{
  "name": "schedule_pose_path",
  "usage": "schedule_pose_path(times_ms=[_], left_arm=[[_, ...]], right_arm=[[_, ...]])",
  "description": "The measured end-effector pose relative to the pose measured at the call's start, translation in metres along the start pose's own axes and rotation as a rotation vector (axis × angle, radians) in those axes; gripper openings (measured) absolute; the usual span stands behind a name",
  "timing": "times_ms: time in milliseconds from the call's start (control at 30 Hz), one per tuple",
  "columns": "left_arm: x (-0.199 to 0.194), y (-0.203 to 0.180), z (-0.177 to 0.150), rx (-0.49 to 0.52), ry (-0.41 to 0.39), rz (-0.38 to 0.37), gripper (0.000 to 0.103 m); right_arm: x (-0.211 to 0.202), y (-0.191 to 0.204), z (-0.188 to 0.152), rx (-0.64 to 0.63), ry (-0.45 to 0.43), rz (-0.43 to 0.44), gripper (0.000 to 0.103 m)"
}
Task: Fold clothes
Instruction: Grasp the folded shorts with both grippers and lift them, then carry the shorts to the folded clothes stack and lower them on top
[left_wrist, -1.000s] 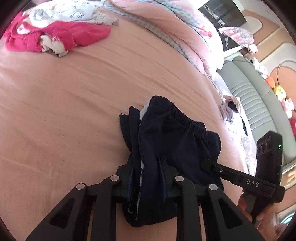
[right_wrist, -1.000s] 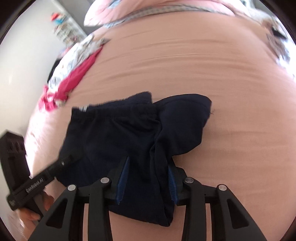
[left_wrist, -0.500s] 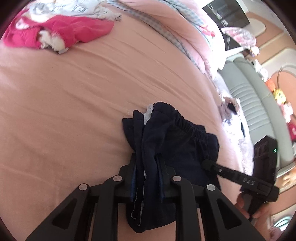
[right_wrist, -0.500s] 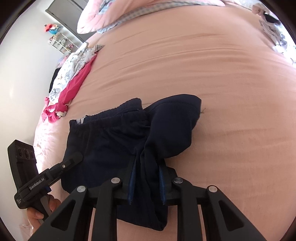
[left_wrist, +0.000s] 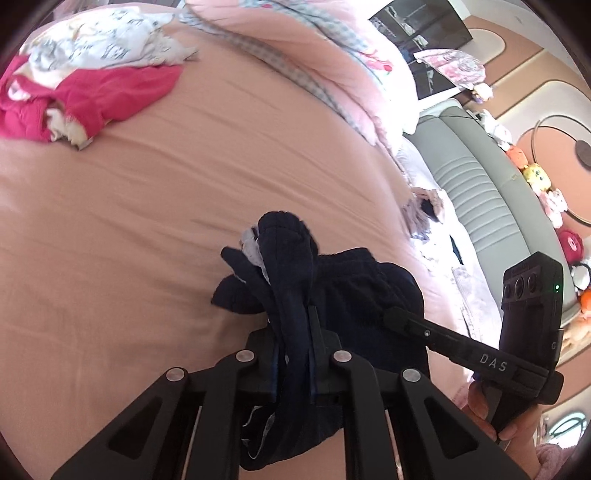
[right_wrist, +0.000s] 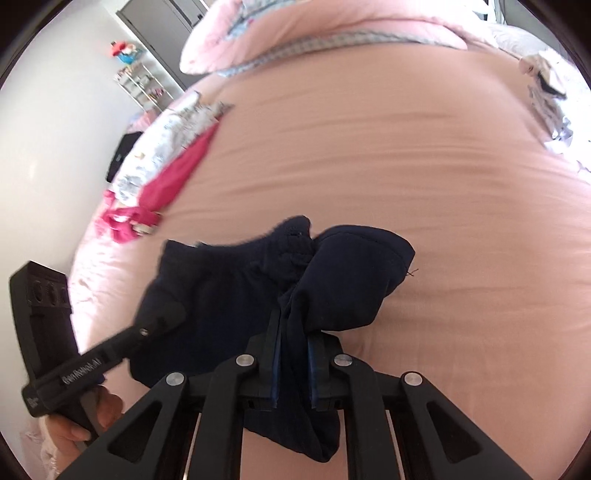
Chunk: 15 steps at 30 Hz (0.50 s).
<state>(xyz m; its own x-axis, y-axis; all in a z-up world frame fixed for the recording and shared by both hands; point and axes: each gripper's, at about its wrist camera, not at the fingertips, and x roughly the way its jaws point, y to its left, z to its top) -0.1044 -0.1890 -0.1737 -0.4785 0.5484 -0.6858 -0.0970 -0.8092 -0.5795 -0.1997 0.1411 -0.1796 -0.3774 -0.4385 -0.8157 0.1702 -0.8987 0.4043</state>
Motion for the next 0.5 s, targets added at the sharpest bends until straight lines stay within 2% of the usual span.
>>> schedule_pose_path(times_ms=[200, 300, 500], left_arm=[[0.005, -0.069, -0.001, 0.132, 0.028, -0.01, 0.009], [0.022, -0.1, 0.001, 0.164, 0.055, -0.028, 0.009], [0.071, -0.175, 0.02, 0.243, 0.103, -0.081, 0.009]], right_arm=[[-0.049, -0.01, -0.007, 0.019, -0.04, 0.068, 0.01], [-0.058, -0.036, -0.007, 0.103, -0.022, 0.086, 0.01], [-0.111, -0.094, -0.003, 0.154, -0.091, 0.048, 0.01]])
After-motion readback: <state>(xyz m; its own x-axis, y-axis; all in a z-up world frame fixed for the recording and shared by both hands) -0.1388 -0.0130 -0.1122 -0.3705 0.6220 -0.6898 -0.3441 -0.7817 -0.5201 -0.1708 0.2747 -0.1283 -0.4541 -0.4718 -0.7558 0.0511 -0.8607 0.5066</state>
